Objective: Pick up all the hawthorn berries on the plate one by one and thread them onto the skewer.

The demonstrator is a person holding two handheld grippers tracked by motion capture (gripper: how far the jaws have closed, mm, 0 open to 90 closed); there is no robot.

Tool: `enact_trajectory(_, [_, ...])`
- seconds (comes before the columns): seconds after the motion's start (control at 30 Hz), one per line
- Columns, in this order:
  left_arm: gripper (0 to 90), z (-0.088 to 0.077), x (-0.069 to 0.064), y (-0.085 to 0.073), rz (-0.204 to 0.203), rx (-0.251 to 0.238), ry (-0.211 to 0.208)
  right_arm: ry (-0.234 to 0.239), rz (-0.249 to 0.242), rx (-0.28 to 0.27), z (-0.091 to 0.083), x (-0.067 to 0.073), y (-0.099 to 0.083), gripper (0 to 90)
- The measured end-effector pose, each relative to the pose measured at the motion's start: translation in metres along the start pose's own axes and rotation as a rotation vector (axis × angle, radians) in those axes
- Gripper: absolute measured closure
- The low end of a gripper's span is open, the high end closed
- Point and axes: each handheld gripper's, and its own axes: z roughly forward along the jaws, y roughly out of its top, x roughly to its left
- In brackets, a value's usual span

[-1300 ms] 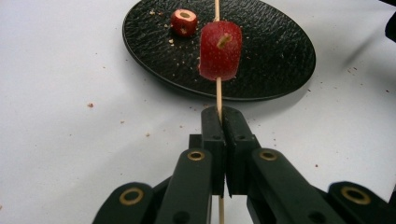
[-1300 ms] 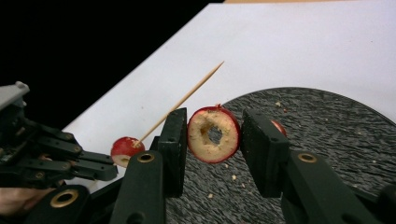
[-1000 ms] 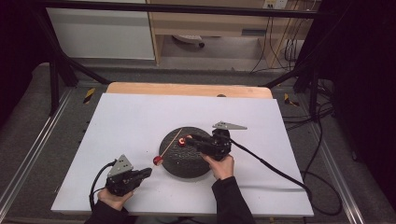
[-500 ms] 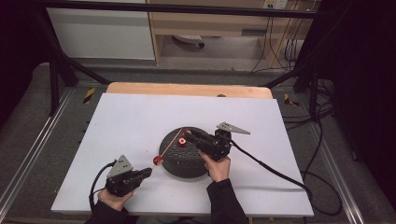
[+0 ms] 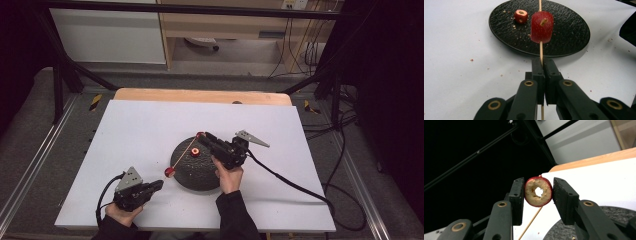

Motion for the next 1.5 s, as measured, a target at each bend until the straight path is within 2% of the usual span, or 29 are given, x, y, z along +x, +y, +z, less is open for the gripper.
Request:
enact_trajectory(0.27, [88.0,0.000,-0.002,0.000,0.005,-0.003,-0.002,-0.007,0.046,-0.047,0.006,-0.005,0.000,62.4])
enact_trajectory(0.77, [88.0,0.000,-0.005,0.001,0.000,-0.027,-0.014,-0.015,0.136,-0.083,0.015,-0.012,-0.005,62.4])
enact_trajectory(1.13, [88.0,0.002,-0.006,0.000,-0.025,-0.037,-0.024,-0.002,0.176,-0.105,0.018,-0.014,-0.010,62.5])
enact_trajectory(1.5, [88.0,0.004,-0.008,0.000,-0.048,-0.050,-0.027,0.006,0.193,-0.119,0.018,-0.013,-0.014,62.5])
